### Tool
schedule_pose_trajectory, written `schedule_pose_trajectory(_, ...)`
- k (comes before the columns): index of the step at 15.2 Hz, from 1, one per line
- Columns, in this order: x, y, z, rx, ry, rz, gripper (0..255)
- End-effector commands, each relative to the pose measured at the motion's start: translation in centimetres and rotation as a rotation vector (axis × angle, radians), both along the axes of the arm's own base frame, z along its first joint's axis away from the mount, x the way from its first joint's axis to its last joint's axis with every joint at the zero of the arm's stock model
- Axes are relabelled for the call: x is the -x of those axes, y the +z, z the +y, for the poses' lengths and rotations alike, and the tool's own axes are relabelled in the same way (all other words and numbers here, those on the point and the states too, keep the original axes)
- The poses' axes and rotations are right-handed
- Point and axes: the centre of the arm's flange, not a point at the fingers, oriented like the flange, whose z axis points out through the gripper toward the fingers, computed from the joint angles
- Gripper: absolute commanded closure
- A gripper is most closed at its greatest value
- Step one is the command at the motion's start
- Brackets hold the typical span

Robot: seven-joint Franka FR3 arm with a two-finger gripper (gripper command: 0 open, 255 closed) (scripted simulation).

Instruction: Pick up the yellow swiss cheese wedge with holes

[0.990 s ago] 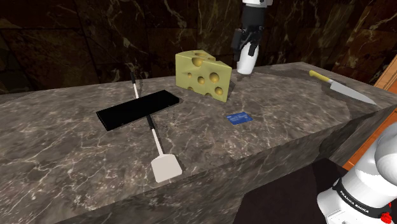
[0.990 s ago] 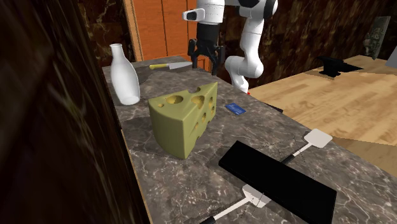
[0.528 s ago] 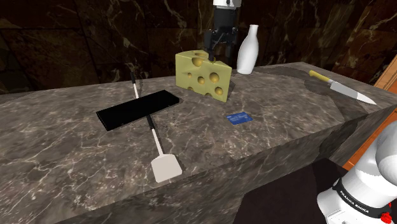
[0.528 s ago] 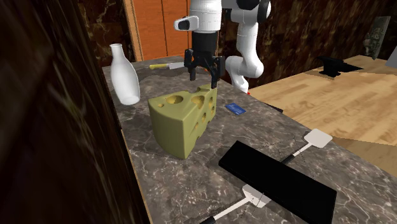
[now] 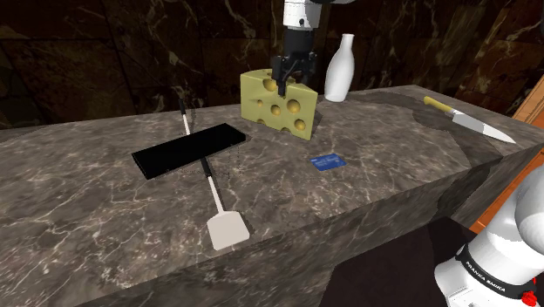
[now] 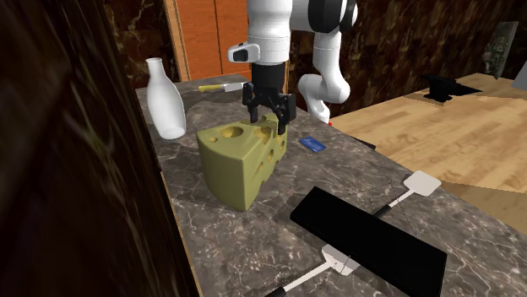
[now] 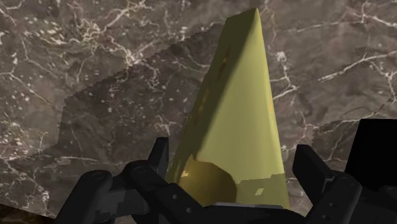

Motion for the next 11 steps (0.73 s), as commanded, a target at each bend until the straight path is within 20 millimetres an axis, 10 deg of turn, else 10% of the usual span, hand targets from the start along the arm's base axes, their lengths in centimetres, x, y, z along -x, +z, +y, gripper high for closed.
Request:
schedule_pose_trajectory(1, -0.01, -0.57, 0.12, 0.0, 0.0, -0.001, 0)
schedule_pose_trajectory(2, -0.02, -0.57, 0.12, 0.0, 0.0, -0.001, 0)
schedule_pose_trajectory(3, -0.06, -0.6, 0.12, 0.0, 0.0, -0.001, 255)
schedule_pose_trajectory(11, -0.07, -0.6, 0.14, 0.0, 0.0, -0.001, 255)
